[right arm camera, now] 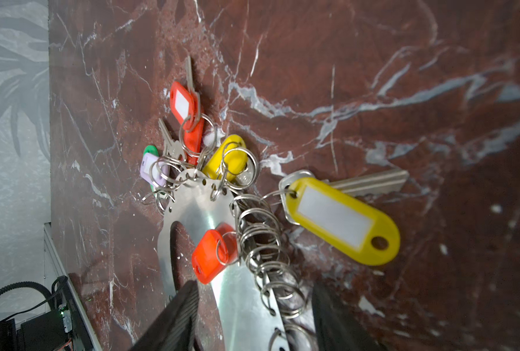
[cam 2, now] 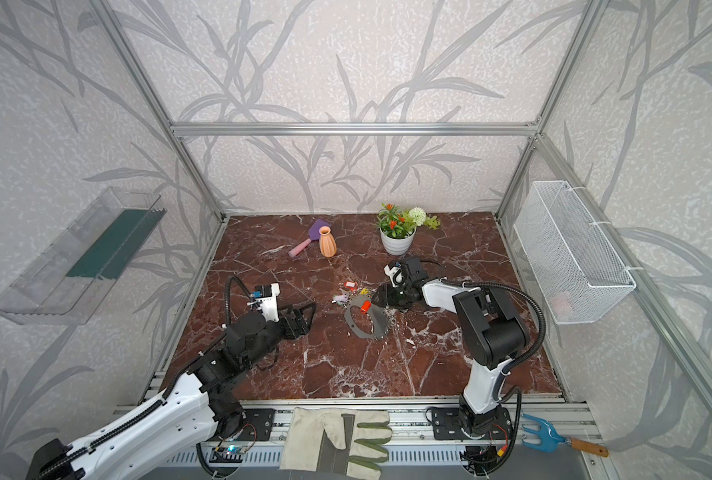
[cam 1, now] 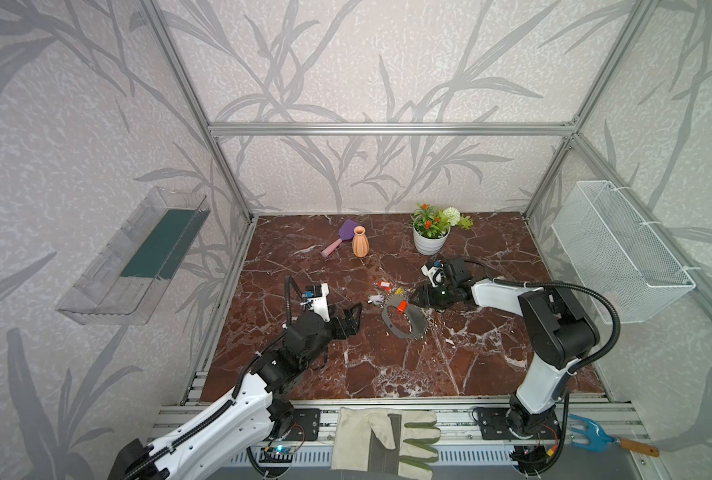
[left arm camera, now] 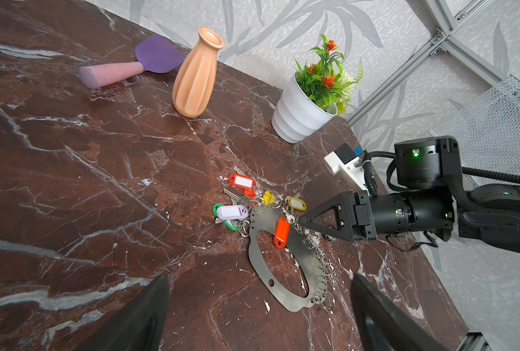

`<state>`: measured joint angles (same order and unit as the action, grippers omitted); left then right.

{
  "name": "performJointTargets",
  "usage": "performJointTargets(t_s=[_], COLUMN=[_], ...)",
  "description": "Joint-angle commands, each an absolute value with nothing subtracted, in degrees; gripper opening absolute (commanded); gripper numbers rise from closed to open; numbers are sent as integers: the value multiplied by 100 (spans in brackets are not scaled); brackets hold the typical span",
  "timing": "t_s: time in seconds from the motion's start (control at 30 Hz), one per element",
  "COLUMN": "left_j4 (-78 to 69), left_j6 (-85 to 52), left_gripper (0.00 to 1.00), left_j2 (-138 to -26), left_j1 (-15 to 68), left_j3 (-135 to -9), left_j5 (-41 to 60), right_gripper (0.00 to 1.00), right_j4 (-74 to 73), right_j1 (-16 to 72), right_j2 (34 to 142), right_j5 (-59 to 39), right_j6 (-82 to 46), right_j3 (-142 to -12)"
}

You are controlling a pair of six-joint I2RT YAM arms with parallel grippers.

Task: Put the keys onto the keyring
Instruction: 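Move the right gripper to the steel keyring plate while the left arm approaches, then lower the right gripper and close it on the split rings of the plate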

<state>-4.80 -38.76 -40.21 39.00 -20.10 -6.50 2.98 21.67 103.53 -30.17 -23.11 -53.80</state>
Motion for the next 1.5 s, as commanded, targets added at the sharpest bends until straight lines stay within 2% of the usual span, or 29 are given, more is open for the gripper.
performJointTargets(t_s=[0.0, 0.5, 0.83, 0.97, 1.13, 1.23, 1.33, 1.47], left_j4=[-600, -449, -432, -443, -463, -375, -683, -1107], left_j6=[-3959, -4210, -4135, -4084, -3962, -3842, -3856, -3929], left_gripper=[92, 92, 91, 87, 77, 73, 68, 66], left_j2=[-3955, -3897, -4186, -4385, -4903, -5320, -5605, -5773], left_j1=[3931, 3930, 3932, 3931, 3929, 3929, 3933, 3947], left_j3=[-1953, -1908, -2039, -2108, -2368, -2610, -2668, -2693], left_j5=[-859, -894, -414, -365, 37, 212, 203, -173], right_gripper=[62, 63, 61, 57, 51, 51, 50, 48], right_j4=[325, -211, -801, -1157, -1761, -1940, -1965, -1857], right_j1=[2052, 2224, 2224, 2224, 2197, 2162, 2128, 2117], right_j2=[10458, 10980, 10269, 10111, 10003, 9906, 9815, 9809], right_j5=[-2945, -3763, -4342, -4565, -4848, -4791, -4585, -4502], right_j6=[-2348, -2599, -2923, -3129, -3429, -3491, -3429, -3321], right_j3=[-5440, -5605, -4705, -4384, -4028, -3918, -3819, -3945])
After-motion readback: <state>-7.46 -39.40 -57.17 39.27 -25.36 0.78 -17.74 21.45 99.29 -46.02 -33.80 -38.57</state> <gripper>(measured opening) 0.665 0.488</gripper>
